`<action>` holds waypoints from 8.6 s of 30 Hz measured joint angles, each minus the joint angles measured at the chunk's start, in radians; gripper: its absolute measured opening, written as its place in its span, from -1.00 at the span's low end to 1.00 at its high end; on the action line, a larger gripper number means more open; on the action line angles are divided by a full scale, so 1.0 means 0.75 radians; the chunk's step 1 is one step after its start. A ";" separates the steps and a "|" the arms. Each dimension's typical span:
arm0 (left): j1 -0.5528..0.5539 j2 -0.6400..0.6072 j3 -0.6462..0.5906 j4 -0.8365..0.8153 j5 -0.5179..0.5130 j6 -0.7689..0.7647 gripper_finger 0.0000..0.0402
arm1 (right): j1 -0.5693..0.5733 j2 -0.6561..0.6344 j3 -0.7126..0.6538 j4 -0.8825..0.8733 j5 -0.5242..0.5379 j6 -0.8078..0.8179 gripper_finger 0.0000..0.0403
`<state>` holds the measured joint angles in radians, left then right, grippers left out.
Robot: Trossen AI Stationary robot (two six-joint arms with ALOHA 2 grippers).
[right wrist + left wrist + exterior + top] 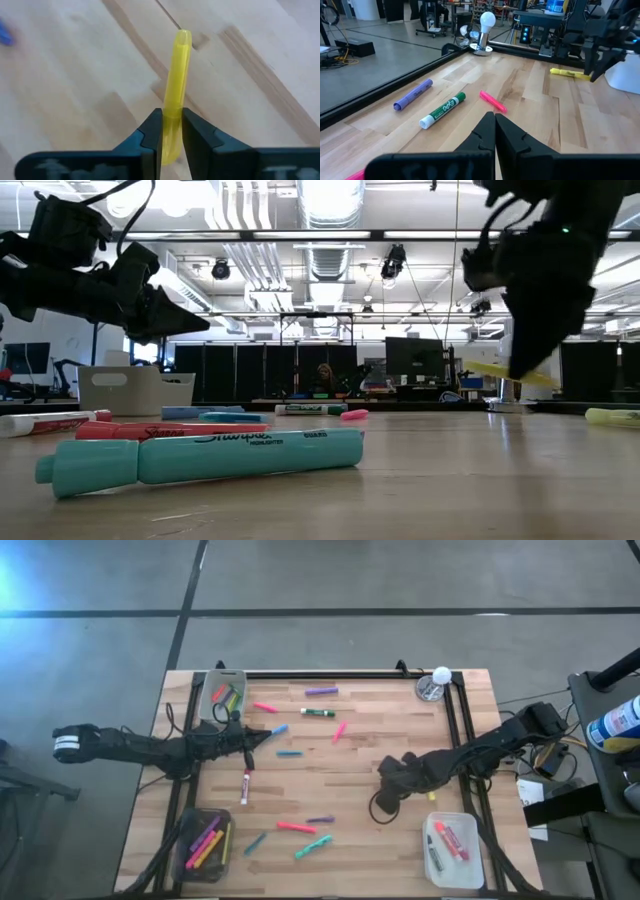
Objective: Pick & Place Markers
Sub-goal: Put the yellow pen into the gray bin, then put the red marker pen into the black bin
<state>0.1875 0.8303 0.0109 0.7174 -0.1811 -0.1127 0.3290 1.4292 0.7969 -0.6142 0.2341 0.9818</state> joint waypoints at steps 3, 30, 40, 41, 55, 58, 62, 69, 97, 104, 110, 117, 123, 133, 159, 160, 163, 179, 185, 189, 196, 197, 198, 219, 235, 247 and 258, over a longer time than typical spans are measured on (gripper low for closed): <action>0.000 0.000 0.000 0.000 0.000 0.000 -0.98 | 0.000 -0.001 -0.001 0.095 0.007 -0.044 -0.73; -0.001 0.000 0.000 -0.020 0.001 -0.001 -0.98 | -0.010 0.222 -0.141 1.451 0.258 -0.865 -0.72; 0.001 -0.006 0.019 0.001 -0.026 -0.029 -0.98 | -0.045 0.407 -0.094 1.662 0.218 -1.031 -0.72; 0.001 -0.003 0.019 0.000 -0.025 -0.064 -0.98 | -0.047 0.409 -0.093 1.660 0.206 -1.031 -0.72; 0.001 0.001 0.040 0.008 0.011 -0.285 -0.97 | -0.048 0.404 -0.091 1.668 0.199 -1.043 -0.72; 0.001 0.001 0.040 -0.015 0.010 -0.284 -0.97 | -0.049 0.404 -0.091 1.668 0.199 -1.045 -0.72; 0.001 0.001 0.040 -0.018 0.004 -0.337 -0.97 | -0.050 0.404 -0.091 1.667 0.199 -1.043 -0.72; 0.001 0.001 0.040 -0.019 0.009 -0.301 -0.97 | -0.050 0.404 -0.091 1.668 0.199 -1.040 -0.72; -0.077 0.014 0.068 0.073 0.479 -0.442 -0.36 | -0.072 0.512 -0.090 1.964 0.157 -1.031 -0.72; -0.319 0.069 0.138 0.132 0.320 -0.224 -0.44 | -0.137 0.678 -0.001 2.181 0.130 -1.056 -0.72; -0.428 0.164 0.223 0.130 0.160 -0.128 -0.44 | -0.200 0.764 0.147 2.182 0.107 -1.104 -0.72; -0.430 0.293 0.299 0.131 0.148 -0.119 -0.44 | -0.225 0.771 0.276 2.034 0.035 -1.131 -0.72; -0.430 0.378 0.365 0.135 0.146 -0.079 -0.44 | -0.224 0.769 0.375 1.869 0.026 -1.161 -0.72; -0.430 0.435 0.414 0.129 0.145 -0.023 -0.68 | -0.224 0.774 0.411 1.812 0.025 -1.163 -0.68; 0.002 0.206 1.185 -1.945 -0.786 -0.235 -0.89 | -0.226 0.775 0.382 1.653 0.041 -1.098 -0.26; 0.074 0.215 1.192 -1.971 -0.749 -0.231 -0.89 | -0.224 0.775 0.382 1.652 0.040 -1.099 -0.28; 0.307 0.259 1.175 -1.953 -0.580 -0.152 -0.89 | -0.220 0.775 0.383 1.650 0.034 -1.099 -0.32; 0.840 0.628 1.109 -1.780 -0.383 0.070 -0.89 | -0.224 0.775 0.385 1.652 0.040 -1.107 -0.46; 0.841 0.696 1.109 -1.714 -0.382 0.070 -0.85 | -0.224 0.775 0.386 1.652 0.040 -1.114 -0.50; 0.841 0.722 1.109 -1.715 -0.382 0.077 -0.84 | -0.224 0.775 0.386 1.652 0.039 -1.115 -0.52; 0.838 0.697 1.109 -1.727 -0.382 0.101 -0.83 | -0.224 0.775 0.386 1.652 0.040 -1.145 -0.59; 0.838 0.684 1.109 -1.727 -0.382 0.101 -0.83 | -0.224 0.775 0.386 1.652 0.042 -1.144 -0.61; 0.838 0.672 1.109 -1.728 -0.382 0.101 -0.83 | -0.224 0.775 0.386 1.653 0.052 -1.142 -0.64; 0.836 0.477 1.109 -1.835 -0.383 0.079 -0.60 | -0.224 0.775 0.386 1.662 0.110 -1.150 -0.96; 0.192 0.076 0.810 -1.753 -0.199 -0.036 -0.99 | -0.138 0.593 0.370 1.383 0.229 -1.174 -0.96; -0.772 0.198 0.810 -1.660 -0.421 -0.301 -1.00 | 0.074 0.587 0.240 1.381 0.371 -1.047 -0.96; -0.991 0.525 1.053 -1.730 -0.408 -0.587 -0.95 | 0.181 0.589 0.035 1.602 0.502 -0.929 -0.96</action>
<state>-0.5560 1.2239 0.8003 -0.5802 -0.4870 -0.5529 0.4647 1.8709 0.8233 0.5873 0.6108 0.2853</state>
